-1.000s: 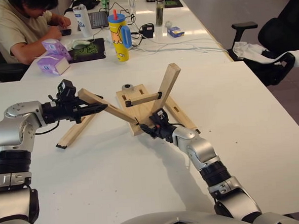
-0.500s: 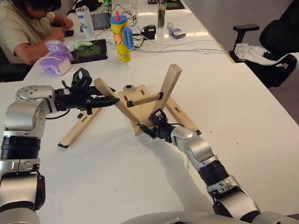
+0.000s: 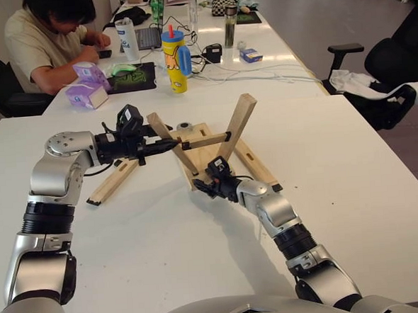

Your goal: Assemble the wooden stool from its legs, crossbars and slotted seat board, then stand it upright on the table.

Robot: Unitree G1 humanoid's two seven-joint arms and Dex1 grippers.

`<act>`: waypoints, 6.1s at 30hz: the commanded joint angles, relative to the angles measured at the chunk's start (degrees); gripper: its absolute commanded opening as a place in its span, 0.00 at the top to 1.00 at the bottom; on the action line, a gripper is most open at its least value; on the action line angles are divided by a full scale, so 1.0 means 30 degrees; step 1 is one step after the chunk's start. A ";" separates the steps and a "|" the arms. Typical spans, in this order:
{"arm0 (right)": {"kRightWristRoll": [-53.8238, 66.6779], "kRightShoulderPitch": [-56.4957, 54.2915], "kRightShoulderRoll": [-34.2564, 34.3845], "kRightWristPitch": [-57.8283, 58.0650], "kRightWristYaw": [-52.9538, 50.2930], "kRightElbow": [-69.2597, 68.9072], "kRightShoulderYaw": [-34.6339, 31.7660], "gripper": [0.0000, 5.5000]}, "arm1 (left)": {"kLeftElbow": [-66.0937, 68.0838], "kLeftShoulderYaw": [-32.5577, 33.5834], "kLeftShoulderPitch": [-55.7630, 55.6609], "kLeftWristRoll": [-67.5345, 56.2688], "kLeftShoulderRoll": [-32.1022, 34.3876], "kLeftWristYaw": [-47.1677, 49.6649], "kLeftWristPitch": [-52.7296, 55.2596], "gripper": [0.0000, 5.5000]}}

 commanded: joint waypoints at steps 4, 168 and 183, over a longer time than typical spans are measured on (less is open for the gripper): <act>-0.0226 0.1814 -0.0034 0.2163 -0.0105 0.1643 0.0454 0.43 | 0.0545 -0.1373 -0.0947 0.0881 0.0904 -0.1038 0.2248 0.63; -0.2030 0.1762 0.1250 -0.6236 -0.2495 0.5461 -0.0869 1.00 | -0.9033 0.2440 -0.1859 0.5314 -0.8408 2.2169 -0.4201 0.70; -0.1812 0.0267 0.3229 -0.2131 -0.2908 -0.0145 0.0322 1.00 | -0.9982 0.1489 0.9444 0.7638 -0.8665 2.0994 0.1850 0.70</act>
